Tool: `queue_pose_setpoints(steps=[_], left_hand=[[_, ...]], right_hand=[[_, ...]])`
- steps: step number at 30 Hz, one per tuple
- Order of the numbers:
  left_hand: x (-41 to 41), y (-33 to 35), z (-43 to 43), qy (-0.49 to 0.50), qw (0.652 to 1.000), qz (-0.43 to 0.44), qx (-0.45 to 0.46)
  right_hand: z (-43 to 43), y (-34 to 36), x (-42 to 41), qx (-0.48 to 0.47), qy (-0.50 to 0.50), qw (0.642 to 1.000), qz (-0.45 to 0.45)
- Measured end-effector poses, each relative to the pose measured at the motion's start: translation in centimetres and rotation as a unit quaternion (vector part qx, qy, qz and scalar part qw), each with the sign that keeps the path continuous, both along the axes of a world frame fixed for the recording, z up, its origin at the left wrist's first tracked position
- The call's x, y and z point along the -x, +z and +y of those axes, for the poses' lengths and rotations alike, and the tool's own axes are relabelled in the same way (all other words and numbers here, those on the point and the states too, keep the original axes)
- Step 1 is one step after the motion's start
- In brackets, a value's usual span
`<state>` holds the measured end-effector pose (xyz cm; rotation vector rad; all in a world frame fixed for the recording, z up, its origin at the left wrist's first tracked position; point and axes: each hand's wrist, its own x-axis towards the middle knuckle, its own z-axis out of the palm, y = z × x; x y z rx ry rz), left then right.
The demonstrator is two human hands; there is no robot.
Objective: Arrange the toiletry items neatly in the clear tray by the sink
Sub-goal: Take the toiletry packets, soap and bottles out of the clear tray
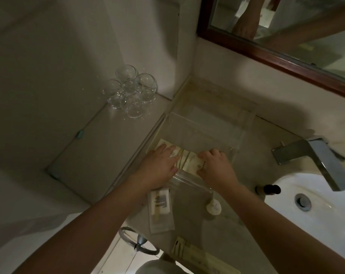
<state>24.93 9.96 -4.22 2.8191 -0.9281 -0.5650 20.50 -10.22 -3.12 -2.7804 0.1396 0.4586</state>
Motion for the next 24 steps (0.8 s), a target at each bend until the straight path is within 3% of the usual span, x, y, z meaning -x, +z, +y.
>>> queue_pose_setpoints(steps=[11, 17, 20, 24], left_hand=[[0.1, 0.2, 0.3, 0.004, 0.999, -0.009, 0.033], [3.3, 2.3, 0.8, 0.085, 0.98, -0.03, 0.179], [7.8, 3.4, 1.4, 0.106, 0.972, 0.026, 0.209], [14.6, 3.3, 1.4, 0.032, 0.991, 0.081, 0.104]], right_hand=[[0.0, 0.1, 0.4, -0.024, -0.011, 1.0, -0.011], [0.0, 3.6, 4.7, -0.086, -0.053, 0.989, -0.112], [0.8, 5.4, 9.4, -0.126, -0.012, 0.992, -0.016], [1.4, 3.7, 16.0, -0.063, 0.157, 0.982, 0.085]])
